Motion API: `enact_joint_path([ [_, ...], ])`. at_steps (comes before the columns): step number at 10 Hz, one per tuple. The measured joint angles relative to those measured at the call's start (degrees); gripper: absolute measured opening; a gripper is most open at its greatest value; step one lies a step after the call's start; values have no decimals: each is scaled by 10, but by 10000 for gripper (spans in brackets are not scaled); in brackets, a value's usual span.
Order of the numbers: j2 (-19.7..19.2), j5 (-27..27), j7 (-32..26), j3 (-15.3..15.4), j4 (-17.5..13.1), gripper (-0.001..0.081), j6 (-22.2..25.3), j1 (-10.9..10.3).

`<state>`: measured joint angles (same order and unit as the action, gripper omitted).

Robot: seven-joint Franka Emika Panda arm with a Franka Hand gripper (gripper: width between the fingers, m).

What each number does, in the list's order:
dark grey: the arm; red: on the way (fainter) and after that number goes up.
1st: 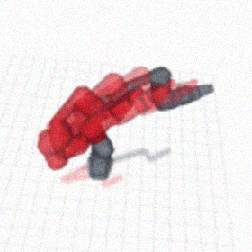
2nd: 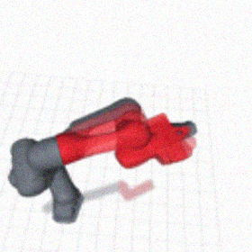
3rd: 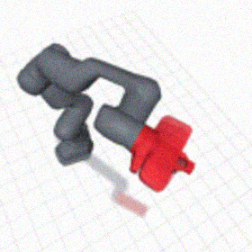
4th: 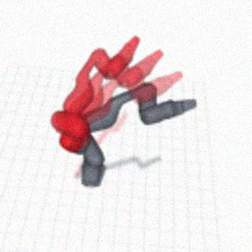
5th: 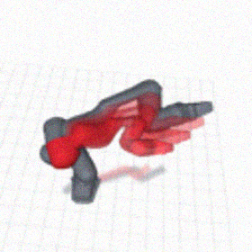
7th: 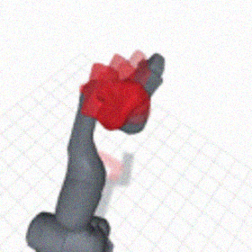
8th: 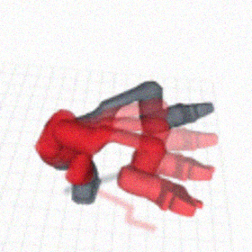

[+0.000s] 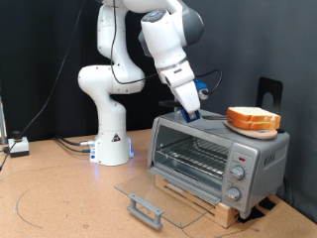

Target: Make a piece of toast with the oven

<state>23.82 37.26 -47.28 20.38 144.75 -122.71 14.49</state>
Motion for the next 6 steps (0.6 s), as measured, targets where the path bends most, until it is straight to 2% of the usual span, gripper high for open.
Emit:
enact_joint_path([
  [6,2,-7,0,-4,-4,396,14,1],
])
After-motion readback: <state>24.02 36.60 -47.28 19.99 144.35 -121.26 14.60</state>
